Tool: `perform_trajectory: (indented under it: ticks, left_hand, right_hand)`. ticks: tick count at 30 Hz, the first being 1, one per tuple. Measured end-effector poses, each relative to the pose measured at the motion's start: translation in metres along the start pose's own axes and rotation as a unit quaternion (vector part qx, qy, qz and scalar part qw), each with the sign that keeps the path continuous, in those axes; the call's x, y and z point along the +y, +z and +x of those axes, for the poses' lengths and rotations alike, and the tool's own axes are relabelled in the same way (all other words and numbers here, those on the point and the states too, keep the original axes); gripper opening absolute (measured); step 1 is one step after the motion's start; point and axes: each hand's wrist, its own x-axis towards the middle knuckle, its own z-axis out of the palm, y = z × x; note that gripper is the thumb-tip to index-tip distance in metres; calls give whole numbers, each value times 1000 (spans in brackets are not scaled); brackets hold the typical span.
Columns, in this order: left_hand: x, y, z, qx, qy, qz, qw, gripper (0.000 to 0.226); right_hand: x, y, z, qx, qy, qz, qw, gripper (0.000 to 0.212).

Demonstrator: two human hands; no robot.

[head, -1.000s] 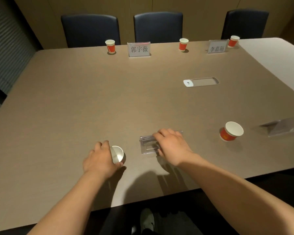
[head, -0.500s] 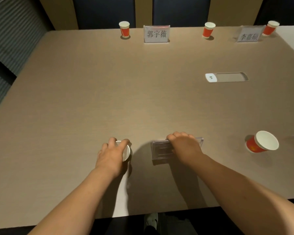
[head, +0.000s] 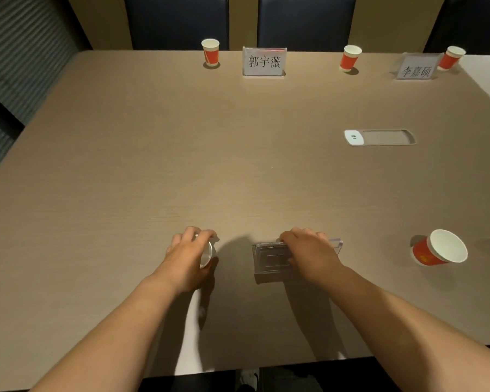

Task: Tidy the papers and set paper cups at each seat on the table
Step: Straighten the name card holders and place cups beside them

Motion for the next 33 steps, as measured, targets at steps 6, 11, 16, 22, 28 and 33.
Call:
perform_trajectory:
  ticks: [6,11,16,22,28,33]
  left_hand:
    - [1,-20,-23,41,53,9,998,101]
    - [-25,-53,-72,139,71,-57,986,43]
    - [-95,-86,-145,139,-7,-88,986,40]
    - [-204,-129,-263,191,-55,-69,978,49]
    - [-321,-174,-398,245,-106,-32,963,51]
    - [-393,-201,-468,294,-134,-42,945,50]
  right_hand:
    - [-16,-24,-7,32,-32,24,999,65]
    - [-95,-66,-24,110,-115,99,982,38]
    - [-208,-87,-45,101,-217,67,969,34]
    - [-360,-91,-78,81,-285,61,953,50]
    - [-539,-92,-122,82,-345,74,932,43]
    - [-644,-96,-135,78,-382,76,918,43]
